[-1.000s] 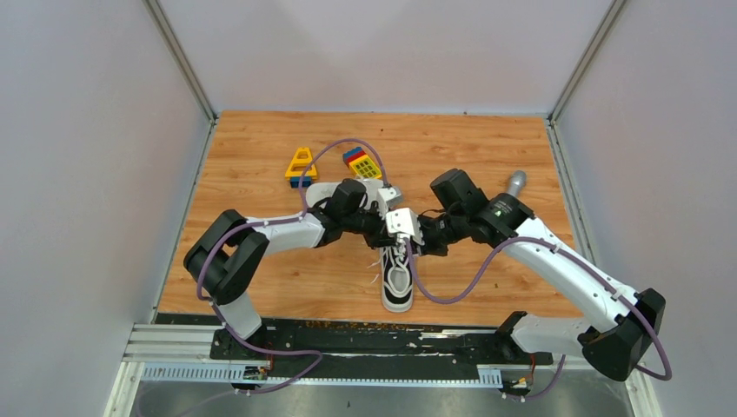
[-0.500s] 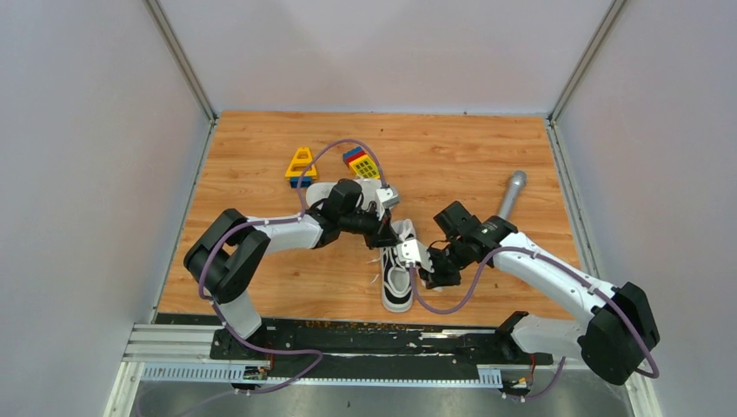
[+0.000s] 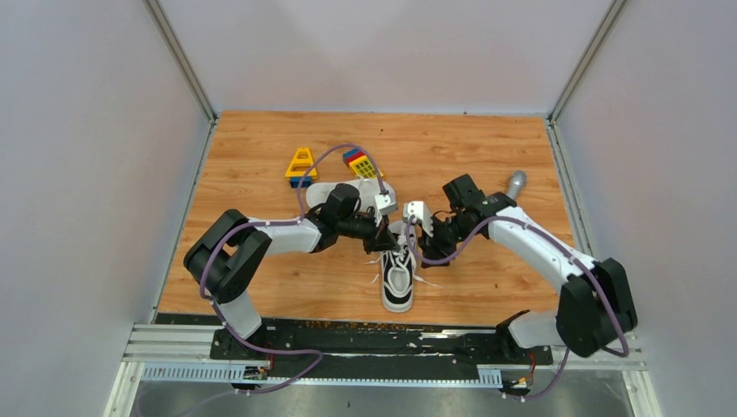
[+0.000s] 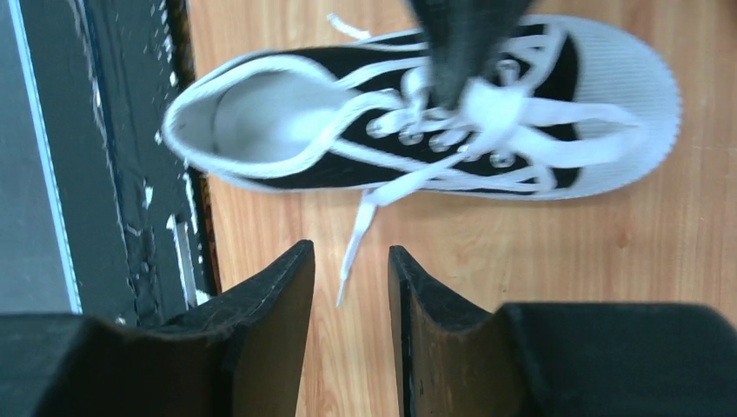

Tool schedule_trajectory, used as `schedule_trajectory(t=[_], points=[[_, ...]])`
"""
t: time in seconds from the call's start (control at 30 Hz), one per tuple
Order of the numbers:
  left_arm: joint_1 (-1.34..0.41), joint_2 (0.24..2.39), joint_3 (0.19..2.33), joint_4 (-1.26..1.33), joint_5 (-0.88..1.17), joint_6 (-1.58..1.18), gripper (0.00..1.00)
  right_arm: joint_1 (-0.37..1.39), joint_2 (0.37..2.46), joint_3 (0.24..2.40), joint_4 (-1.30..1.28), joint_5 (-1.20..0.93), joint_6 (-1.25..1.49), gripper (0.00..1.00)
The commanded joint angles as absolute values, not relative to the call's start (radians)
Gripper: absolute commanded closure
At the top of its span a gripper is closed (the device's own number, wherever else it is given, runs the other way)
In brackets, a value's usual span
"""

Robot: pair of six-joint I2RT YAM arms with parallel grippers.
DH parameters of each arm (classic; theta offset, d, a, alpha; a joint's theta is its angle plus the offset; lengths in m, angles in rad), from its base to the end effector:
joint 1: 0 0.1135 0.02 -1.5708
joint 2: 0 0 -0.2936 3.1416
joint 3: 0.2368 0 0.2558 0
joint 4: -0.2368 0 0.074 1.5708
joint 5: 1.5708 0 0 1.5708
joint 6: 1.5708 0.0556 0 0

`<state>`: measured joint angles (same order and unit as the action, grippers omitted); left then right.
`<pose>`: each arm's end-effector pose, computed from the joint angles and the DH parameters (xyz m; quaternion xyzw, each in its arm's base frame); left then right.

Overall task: Tie the shoes
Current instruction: Wrap the shoelace around the shoelace.

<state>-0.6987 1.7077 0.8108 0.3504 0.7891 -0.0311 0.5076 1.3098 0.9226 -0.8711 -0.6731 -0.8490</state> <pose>0.2494 -0.2610 0.1887 0.4416 0.6986 -0.4745 0.3030 0.1870 0.1437 0.2470 -0.6251 0.6938 0.2965 0.2002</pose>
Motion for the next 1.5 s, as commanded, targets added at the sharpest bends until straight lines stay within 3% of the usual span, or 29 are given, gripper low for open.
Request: schedule_trajectory(t=[0.0, 0.37, 1.0, 1.23, 1.47], points=[[-0.695, 1.687, 0.806, 0.428, 0.826, -0.002, 1.0, 0.412, 1.46, 1.045, -0.823, -0.829, -0.763, 0.64], [-0.695, 1.708, 0.908, 0.248, 0.836, 0.097, 1.0, 0.374, 1.656, 1.197, -0.834, -0.991, -0.79, 0.65], [-0.695, 1.711, 0.937, 0.127, 0.832, 0.161, 1.0, 0.408, 1.641, 1.103, -0.713, -0.936, -0.714, 0.73], [-0.696, 1.706, 0.931, 0.138, 0.823, 0.135, 1.0, 0.425, 1.647, 1.097, -0.663, -0.901, -0.679, 0.82], [-0.695, 1.707, 0.938, 0.13, 0.818, 0.136, 1.0, 0.425, 1.568, 1.054, -0.689, -0.849, -0.739, 0.82]])
